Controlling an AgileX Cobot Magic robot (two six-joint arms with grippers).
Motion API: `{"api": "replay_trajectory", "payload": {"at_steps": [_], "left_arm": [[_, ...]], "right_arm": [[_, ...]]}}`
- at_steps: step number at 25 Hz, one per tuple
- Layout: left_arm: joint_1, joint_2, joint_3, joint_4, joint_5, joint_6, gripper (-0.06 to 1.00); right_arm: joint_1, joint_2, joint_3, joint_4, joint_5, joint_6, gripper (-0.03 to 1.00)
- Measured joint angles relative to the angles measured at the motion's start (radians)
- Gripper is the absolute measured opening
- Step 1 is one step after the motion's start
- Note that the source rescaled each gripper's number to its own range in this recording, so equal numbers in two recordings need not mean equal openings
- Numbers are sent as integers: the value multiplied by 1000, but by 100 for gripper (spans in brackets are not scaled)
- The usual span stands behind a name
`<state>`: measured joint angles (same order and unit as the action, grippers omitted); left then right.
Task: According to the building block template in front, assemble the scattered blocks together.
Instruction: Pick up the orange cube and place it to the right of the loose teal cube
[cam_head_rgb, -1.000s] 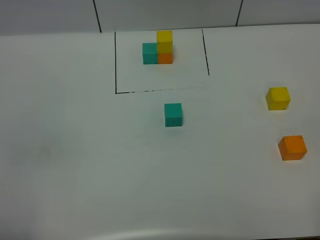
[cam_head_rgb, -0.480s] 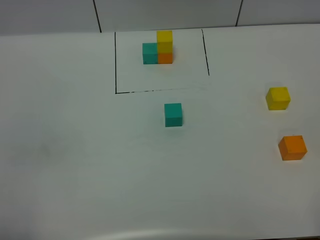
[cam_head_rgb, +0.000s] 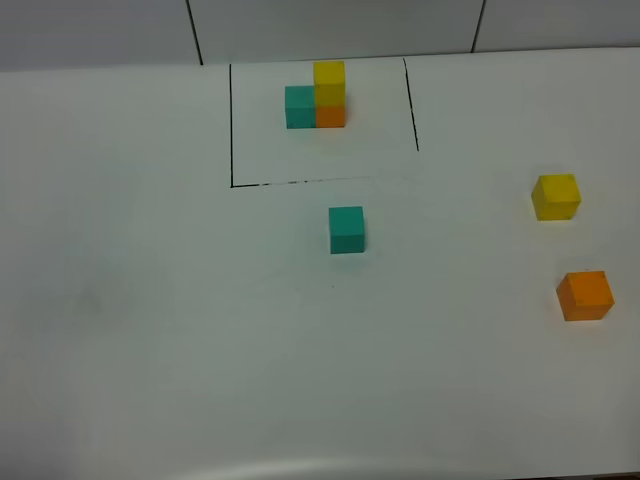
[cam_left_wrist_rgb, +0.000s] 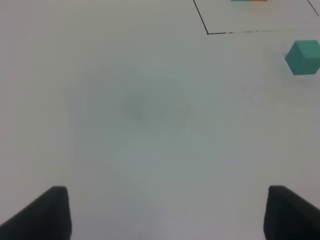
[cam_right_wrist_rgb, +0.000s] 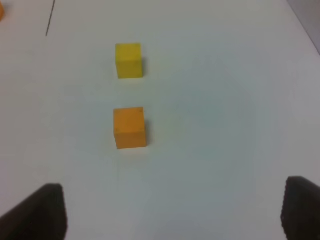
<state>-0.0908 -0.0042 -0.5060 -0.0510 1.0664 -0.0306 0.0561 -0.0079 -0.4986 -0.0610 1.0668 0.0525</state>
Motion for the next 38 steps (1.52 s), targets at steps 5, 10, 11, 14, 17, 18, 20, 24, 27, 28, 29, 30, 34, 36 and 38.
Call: {"api": "replay_trajectory", "payload": {"at_steps": [5, 10, 11, 14, 17, 18, 20, 24, 27, 28, 29, 30, 34, 36, 38], "left_arm": [[0, 0, 0, 0, 0, 0, 66], [0, 0, 0, 0, 0, 0, 66], [0, 0, 0, 0, 0, 0, 66], [0, 0, 0, 0, 0, 0, 66], [0, 0, 0, 0, 0, 0, 66], [0, 0, 0, 0, 0, 0, 66], [0, 0, 0, 0, 0, 0, 66], [0, 0, 0, 0, 0, 0, 66], [0, 0, 0, 0, 0, 0, 66], [0, 0, 0, 0, 0, 0, 66], [0, 0, 0, 0, 0, 0, 66], [0, 0, 0, 0, 0, 0, 66], [0, 0, 0, 0, 0, -1, 66], [0, 0, 0, 0, 0, -1, 66], [0, 0, 0, 0, 0, -1, 66]], "right_arm": [[0, 0, 0, 0, 0, 0, 95], [0, 0, 0, 0, 0, 0, 95], [0, 0, 0, 0, 0, 0, 95], [0, 0, 0, 0, 0, 0, 95], [0, 0, 0, 0, 0, 0, 95], [0, 2, -2, 0, -1, 0, 95], [0, 38, -19, -1, -17, 0, 95], [0, 240, -84, -1, -78, 1, 98], [0, 457, -158, -1, -91, 1, 99], [0, 539, -188, -1, -91, 1, 99], [0, 623, -218, -1, -91, 1, 99], [0, 692, -242, -1, -92, 1, 100], [0, 985, -325, 13, -102, 0, 100], [0, 1122, -338, 42, -124, -4, 100], [0, 1231, -338, 79, -166, -16, 100]]}}
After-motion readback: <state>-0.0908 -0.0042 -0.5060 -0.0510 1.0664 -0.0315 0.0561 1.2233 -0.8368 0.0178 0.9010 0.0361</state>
